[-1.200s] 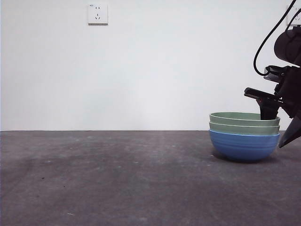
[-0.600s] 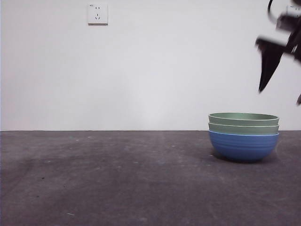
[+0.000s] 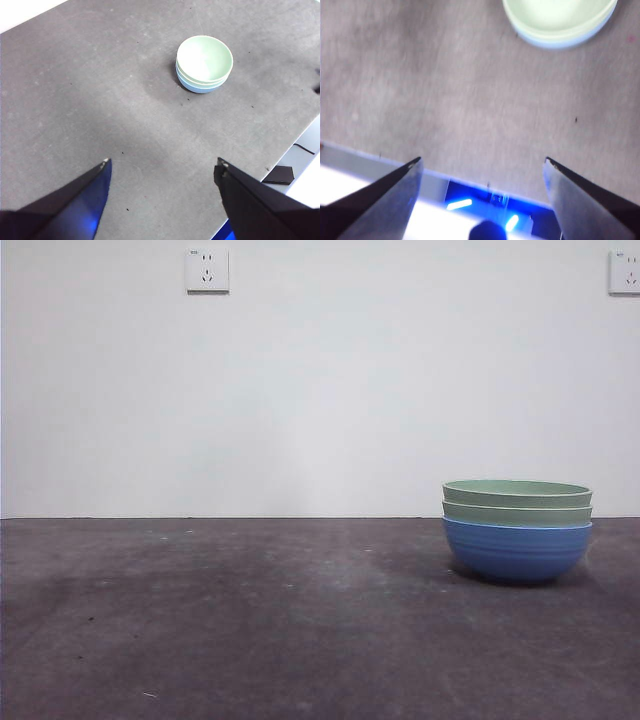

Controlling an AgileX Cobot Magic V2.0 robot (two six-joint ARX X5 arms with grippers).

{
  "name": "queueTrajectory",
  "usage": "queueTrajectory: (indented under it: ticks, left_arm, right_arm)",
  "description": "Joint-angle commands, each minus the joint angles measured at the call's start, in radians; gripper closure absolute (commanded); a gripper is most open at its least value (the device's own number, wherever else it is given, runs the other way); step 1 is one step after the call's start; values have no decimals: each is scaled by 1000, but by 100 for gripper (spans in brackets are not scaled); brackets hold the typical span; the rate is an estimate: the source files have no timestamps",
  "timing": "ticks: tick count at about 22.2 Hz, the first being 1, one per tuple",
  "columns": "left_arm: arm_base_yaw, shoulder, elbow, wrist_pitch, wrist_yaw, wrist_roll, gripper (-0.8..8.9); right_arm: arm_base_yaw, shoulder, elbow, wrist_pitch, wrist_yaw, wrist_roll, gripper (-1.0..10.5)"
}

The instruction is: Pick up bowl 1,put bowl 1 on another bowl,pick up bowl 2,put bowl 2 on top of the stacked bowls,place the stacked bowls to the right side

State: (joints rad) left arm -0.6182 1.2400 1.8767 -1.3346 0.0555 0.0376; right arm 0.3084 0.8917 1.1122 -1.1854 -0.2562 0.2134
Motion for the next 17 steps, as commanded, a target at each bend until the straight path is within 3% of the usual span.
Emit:
queueTrajectory:
  ticks: [1, 3, 4, 6, 17]
  left_arm:
    - [-4, 0, -3, -44, 2, 16, 469]
    - [-4, 0, -3, -48, 2, 17, 491]
    - [-4, 0, -3, -48, 2, 17, 559]
    - [-4, 0, -3, -48, 2, 19, 820]
    - [-4, 0, -3, -48, -1, 15, 817]
  right_arm:
    - [24, -15, -8, -32, 29, 6, 632]
    - [39, -24, -8, -56, 57, 5, 741]
    - [43, -24, -8, -61, 57, 0, 798]
    - [50, -24, -8, -66, 53, -21, 940]
    - [55, -23, -8, -57, 49, -31, 943]
